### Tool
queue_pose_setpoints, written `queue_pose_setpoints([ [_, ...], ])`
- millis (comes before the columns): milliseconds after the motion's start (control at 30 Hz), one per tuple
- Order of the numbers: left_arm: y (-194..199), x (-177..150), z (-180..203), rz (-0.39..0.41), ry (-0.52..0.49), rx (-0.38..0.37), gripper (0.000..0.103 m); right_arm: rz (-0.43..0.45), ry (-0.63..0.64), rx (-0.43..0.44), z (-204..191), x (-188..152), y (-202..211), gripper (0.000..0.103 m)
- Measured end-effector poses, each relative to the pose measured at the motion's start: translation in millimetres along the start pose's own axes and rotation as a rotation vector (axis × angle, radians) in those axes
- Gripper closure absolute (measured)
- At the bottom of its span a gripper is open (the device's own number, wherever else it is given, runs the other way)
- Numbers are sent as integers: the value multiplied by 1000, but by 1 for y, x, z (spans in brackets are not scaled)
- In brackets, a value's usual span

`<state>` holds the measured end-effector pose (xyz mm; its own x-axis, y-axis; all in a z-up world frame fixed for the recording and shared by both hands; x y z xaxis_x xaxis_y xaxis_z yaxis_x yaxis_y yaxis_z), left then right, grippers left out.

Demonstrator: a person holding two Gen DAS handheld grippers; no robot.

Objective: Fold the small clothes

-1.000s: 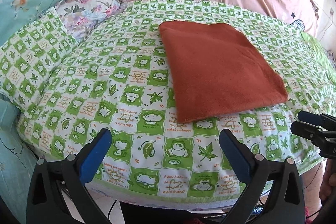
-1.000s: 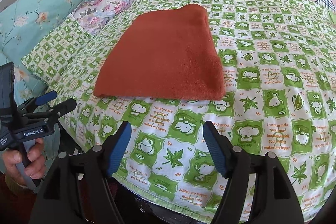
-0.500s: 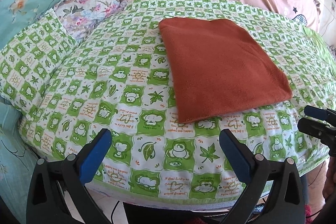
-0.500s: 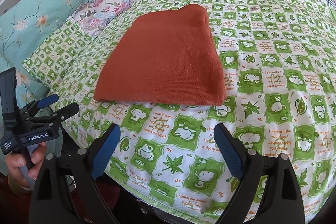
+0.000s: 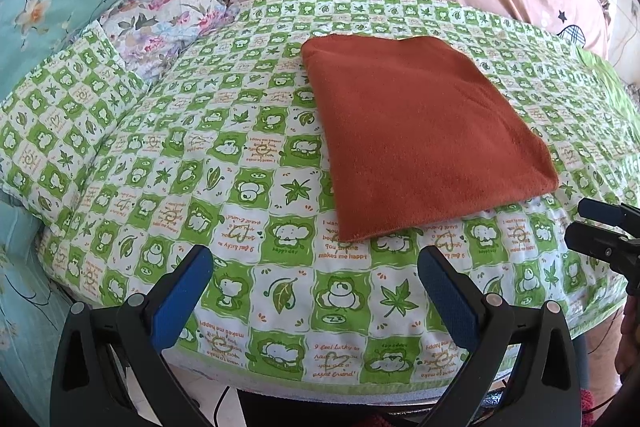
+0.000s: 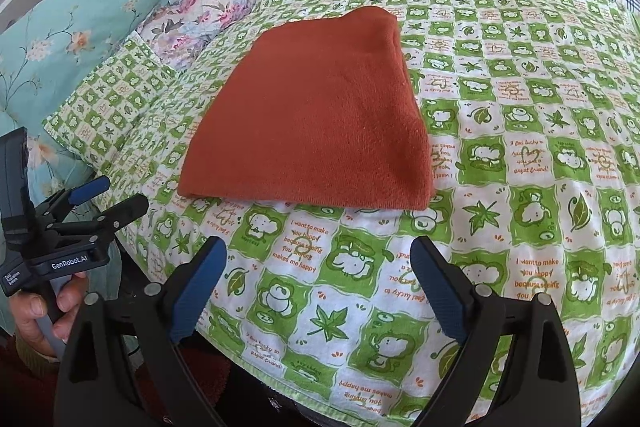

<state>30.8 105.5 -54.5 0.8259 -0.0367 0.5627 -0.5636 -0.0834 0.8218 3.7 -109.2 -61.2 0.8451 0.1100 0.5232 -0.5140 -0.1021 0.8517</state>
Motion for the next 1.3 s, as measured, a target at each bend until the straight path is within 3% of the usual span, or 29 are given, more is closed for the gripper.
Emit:
queue_pose_setpoints([
  [233, 7, 18, -4, 34, -5, 9, 1, 2, 36, -10, 1, 23, 3, 9],
  [600, -1, 47, -7, 21, -1, 69, 1, 0, 54, -17, -6, 56, -7, 1],
  [1300, -13, 40, 5, -24, -22, 109, 1, -40, 64, -31, -12, 46, -17, 1],
])
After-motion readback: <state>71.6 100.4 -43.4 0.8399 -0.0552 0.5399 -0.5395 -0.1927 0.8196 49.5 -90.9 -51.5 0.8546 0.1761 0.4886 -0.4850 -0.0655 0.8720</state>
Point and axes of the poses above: each gripper's, at about its wrist camera, not at the fingertips, and y roughly against the way its jaws point, z to its right, x to its top, the point moved 5 cm from there along -y, roughly the way its jaws point, and after that the axes turned 5 degrees about -z, right-handed, at the moved point
